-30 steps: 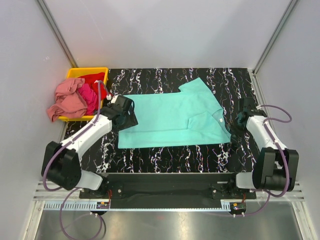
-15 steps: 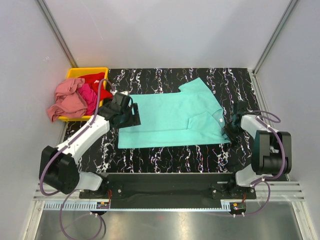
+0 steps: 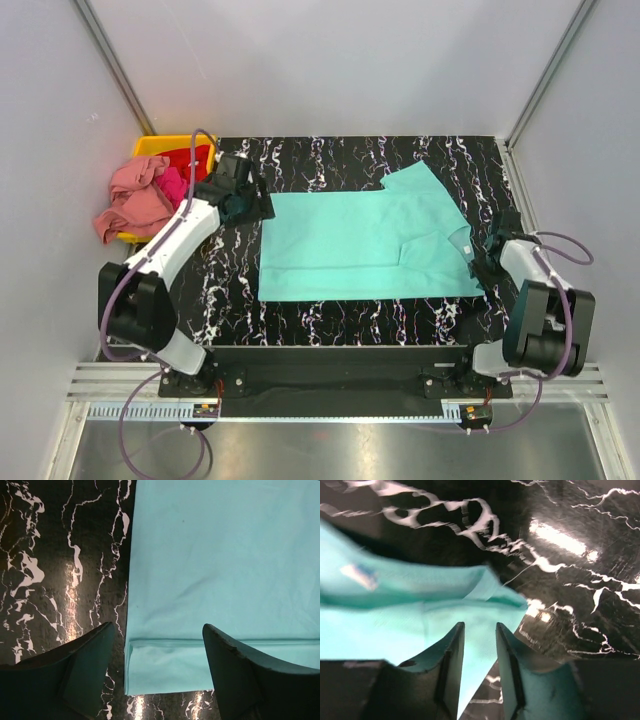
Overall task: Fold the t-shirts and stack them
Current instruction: Fold the tshirt
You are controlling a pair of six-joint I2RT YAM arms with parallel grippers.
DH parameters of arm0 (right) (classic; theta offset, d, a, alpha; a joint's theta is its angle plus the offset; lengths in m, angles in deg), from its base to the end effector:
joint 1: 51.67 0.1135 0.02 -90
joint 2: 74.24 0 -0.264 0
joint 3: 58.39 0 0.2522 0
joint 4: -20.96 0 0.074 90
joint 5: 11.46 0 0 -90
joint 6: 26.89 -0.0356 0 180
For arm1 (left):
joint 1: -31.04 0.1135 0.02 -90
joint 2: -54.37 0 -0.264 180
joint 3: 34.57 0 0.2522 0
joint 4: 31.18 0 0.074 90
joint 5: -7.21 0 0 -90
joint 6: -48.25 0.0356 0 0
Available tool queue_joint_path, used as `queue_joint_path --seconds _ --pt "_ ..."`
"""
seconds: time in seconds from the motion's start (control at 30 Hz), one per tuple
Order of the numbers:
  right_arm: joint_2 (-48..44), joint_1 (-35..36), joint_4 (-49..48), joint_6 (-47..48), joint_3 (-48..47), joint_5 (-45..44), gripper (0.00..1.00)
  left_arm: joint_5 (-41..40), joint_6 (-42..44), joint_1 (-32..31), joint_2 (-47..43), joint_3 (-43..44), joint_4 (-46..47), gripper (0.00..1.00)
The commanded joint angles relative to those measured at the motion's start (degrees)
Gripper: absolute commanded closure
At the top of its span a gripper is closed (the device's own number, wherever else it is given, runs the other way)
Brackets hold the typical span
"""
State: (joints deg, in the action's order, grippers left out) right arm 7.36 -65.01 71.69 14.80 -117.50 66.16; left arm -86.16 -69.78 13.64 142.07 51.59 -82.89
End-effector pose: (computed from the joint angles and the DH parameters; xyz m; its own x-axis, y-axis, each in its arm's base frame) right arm 0.2375 -0.0642 0.1741 -0.4063 0.8460 -0.3453 0.8856 0.4576 0.0791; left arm 0.3127 -0.0958 0.2827 -0.7994 -0.2411 -0.5503 -0.1254 0.9627 -0.2396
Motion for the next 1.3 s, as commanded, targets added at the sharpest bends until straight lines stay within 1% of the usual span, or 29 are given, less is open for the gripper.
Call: queue_joint_path --seconds 0.0,0.03,0.07,0.1,0.13,0.17,0.2,0.23,0.27,0.3,0.33,0.37,0.4,0.43,0.47,0.53,0.57,0.6,0.67,0.7,0.73,0.83,0.87,0.9,0.93,0.97,1.0,1.1,1.27 --pt "-7.50 0.07 0.30 3.39 -0.71 2.78 0.60 1.79 3.15 2.11 3.26 6.60 0.34 0.23" --pt "-8.90 0.07 -1.36 6.97 -1.06 5.50 0.58 3.01 3.85 2.64 4.83 7.57 0.95 0.23" --pt "-11.27 0.07 -6.77 9.79 -1.06 13.44 0.57 5.37 4.12 3.08 5.72 9.41 1.74 0.23" --pt "-11.99 0.07 -9.96 12.78 -1.33 17.96 0.56 7.31 4.56 3.95 6.51 10.38 2.53 0.23" --pt "-12.17 0.07 -12.34 15.85 -3.24 21.31 0.51 10.46 5.61 4.31 8.61 11.61 3.58 0.23" --pt "-11.04 0.07 -13.75 16.58 -4.83 22.56 0.47 10.84 6.14 4.49 9.93 14.93 3.50 0.23" --pt "-9.55 0.07 -15.16 19.81 -8.58 24.49 0.45 10.67 6.67 4.58 12.99 16.96 2.81 0.23" --pt "-7.44 0.07 -15.78 21.67 -11.23 27.82 0.40 9.71 7.54 4.75 14.67 19.07 0.71 0.23" --pt "-2.03 0.07 -15.27 23.34 -14.39 29.24 0.40 9.27 7.99 5.10 16.26 22.23 -0.01 0.23" --pt "0.72 0.07 -15.09 26.92 -19.99 31.43 0.39 8.74 8.25 5.37 18.97 23.39 -0.54 0.23" --pt "3.62 0.07 -15.70 28.26 -22.75 36.50 0.24 8.30 8.43 5.63 20.22 24.27 -0.72 0.23" --pt "9.48 0.07 -15.27 28.71 -25.30 37.51 0.23 8.39 8.43 5.98 21.45 25.50 -0.80 0.23" --pt "12.06 0.07 -15.61 29.76 -29.24 39.26 0.23 8.39 8.34 6.68 23.63 26.12 -0.89 0.24" --pt "14.52 0.07 -17.27 30.29 -30.93 43.28 0.26 8.73 8.43 6.95 24.61 26.99 -0.55 0.25" --pt "18.55 0.16 -18.33 30.47 -32.25 44.19 0.32 8.83 8.43 7.12 25.58 27.44 -0.45 0.25" --pt "22.44 0.25 -19.48 30.38 -37.26 44.81 0.37 8.91 8.78 7.48 28.13 28.58 -0.37 0.26" --pt "26.46 0.25 -19.92 30.91 -39.19 45.51 0.39 8.74 9.13 7.48 28.92 29.63 -0.45 0.26" --pt "28.59 0.25 -20.27 31.78 -43.12 46.73 0.39 8.56 9.40 7.48 30.23 30.25 -0.37 0.27" --pt "35.53 0.25 -22.64 31.97 -47.36 51.91 0.41 7.86 9.22 7.48 31.56 31.48 0.25 0.27" --pt "38.08 0.33 -22.82 31.79 -52.25 53.50 0.42 7.86 8.87 7.48 32.78 31.83 1.03 0.27" --pt "42.54 0.34 -22.99 31.62 -54.65 54.99 0.41 7.86 8.78 7.48 33.58 32.62 1.21 0.27" --pt "49.33 0.60 -22.38 30.21 -64.67 55.18 0.38 7.60 7.91 7.57 36.66 34.81 2.00 0.28" --pt "54.31 0.60 -21.86 29.69 -67.48 56.05 0.37 7.33 7.73 7.57 37.45 35.43 1.92 0.28" --pt "56.80 0.60 -20.81 29.16 -73.77 56.85 0.37 7.07 7.38 7.57 38.93 36.14 1.92 0.28" --pt "61.70 0.86 -18.62 28.81 -76.97 57.20 0.37 7.24 7.20 7.65 39.56 37.19 1.92 0.28" --pt "63.92 1.04 -17.47 28.63 -80.13 56.95 0.37 7.33 7.11 7.74 40.26 37.55 1.92 0.28" --pt "65.95 1.21 -16.42 28.54 -85.82 57.03 0.38 7.51 6.85 7.74 41.22 37.90 2.01 0.28" --pt "72.54 1.83 -14.74 27.14 -94.46 56.77 0.41 8.12 6.85 7.92 42.64 39.13 2.18 0.29" --pt "77.21 3.50 -14.91 26.87 -99.85 52.73 0.39 8.82 6.85 8.18 43.87 39.57 2.71 0.28"
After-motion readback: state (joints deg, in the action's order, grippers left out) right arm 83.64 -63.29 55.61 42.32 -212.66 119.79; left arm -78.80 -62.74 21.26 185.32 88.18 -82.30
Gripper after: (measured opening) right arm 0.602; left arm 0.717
